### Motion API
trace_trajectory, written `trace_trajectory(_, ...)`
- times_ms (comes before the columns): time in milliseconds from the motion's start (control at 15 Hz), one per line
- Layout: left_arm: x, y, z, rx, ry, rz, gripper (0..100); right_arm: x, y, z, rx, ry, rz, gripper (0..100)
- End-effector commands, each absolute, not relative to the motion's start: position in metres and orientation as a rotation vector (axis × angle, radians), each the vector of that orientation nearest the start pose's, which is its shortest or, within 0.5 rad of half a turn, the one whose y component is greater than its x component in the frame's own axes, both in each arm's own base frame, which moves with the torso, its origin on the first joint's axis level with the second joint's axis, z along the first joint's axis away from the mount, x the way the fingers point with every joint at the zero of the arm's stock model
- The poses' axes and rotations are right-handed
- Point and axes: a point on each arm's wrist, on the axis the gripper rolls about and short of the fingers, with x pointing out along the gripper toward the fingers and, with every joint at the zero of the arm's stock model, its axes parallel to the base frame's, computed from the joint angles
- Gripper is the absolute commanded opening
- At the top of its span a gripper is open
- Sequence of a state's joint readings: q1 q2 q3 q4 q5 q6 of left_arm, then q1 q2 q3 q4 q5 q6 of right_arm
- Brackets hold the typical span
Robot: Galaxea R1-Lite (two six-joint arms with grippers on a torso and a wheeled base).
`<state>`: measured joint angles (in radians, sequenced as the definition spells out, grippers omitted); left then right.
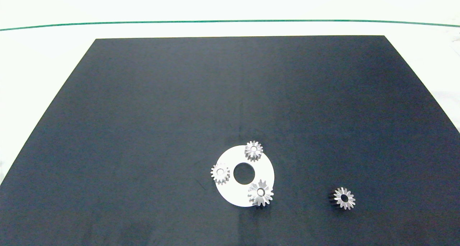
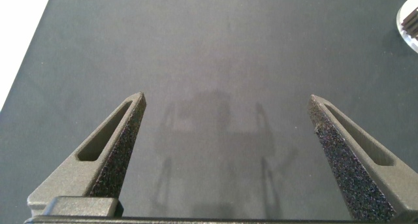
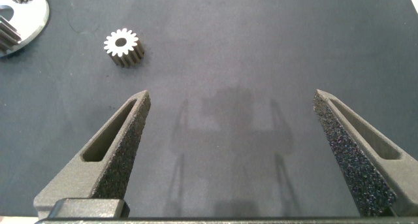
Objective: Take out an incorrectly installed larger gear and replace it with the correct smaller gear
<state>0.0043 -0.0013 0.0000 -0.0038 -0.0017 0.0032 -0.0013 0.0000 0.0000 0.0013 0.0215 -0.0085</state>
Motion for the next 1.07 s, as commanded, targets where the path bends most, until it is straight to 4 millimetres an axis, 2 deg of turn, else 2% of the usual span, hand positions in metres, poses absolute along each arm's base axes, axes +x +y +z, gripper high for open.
trace_trajectory(67, -0.0228, -0.0001, 0.076, 0.005, -0.005, 0.0, 100, -0.0227, 0.0005, 0.0754, -0.003, 0.003, 0.02, 100)
trace_trajectory(1067, -0.023, -0.0001, 0.0769, 0.006, -0.005, -0.002, 100, -0.0227, 0.0004, 0.0754, -0.012, 0.003, 0.017, 100)
